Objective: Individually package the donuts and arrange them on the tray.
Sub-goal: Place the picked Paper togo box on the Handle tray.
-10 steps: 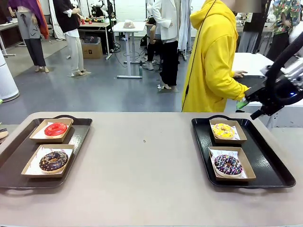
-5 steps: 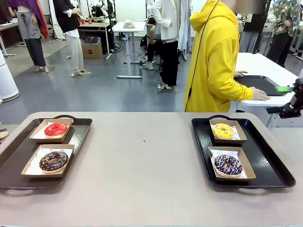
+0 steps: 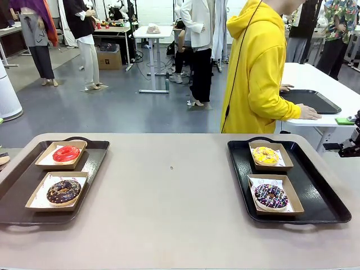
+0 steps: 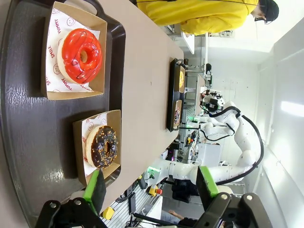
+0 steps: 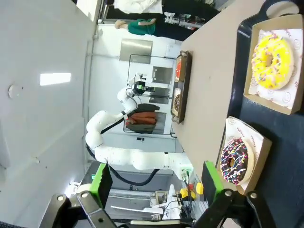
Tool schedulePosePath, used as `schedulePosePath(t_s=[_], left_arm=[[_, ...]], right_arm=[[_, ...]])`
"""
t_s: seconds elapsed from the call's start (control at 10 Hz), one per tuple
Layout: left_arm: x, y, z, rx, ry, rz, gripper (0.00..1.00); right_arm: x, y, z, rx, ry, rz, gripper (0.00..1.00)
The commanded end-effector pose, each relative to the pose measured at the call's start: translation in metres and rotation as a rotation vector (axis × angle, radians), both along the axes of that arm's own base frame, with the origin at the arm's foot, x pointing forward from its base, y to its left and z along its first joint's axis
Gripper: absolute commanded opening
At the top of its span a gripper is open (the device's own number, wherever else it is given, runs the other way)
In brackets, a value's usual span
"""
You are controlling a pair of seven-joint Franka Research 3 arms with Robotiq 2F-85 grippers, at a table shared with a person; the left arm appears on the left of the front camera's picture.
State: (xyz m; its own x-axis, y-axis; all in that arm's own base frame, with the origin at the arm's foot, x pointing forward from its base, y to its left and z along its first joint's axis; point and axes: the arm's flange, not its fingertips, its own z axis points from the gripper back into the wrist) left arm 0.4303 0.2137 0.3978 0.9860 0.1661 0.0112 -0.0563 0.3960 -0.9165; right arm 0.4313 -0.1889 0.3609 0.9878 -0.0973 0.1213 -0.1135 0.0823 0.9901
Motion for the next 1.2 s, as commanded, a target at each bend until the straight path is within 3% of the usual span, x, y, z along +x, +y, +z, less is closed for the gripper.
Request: schedulePosePath(t_s=[0.0, 1.1], left_arm=[[-0.0027, 0.0006, 0.0024, 0.010, -0.002, -0.006, 1.00], [-0.0027, 0.0006, 0.0024, 0.010, -0.002, -0.006, 1.00]], right_arm=[[-0.0006, 0.0030, -0.0019, 0.018, 0.001, 0.016, 1.00], [-0.0006, 0.0030, -0.0019, 0.018, 0.001, 0.016, 1.00]])
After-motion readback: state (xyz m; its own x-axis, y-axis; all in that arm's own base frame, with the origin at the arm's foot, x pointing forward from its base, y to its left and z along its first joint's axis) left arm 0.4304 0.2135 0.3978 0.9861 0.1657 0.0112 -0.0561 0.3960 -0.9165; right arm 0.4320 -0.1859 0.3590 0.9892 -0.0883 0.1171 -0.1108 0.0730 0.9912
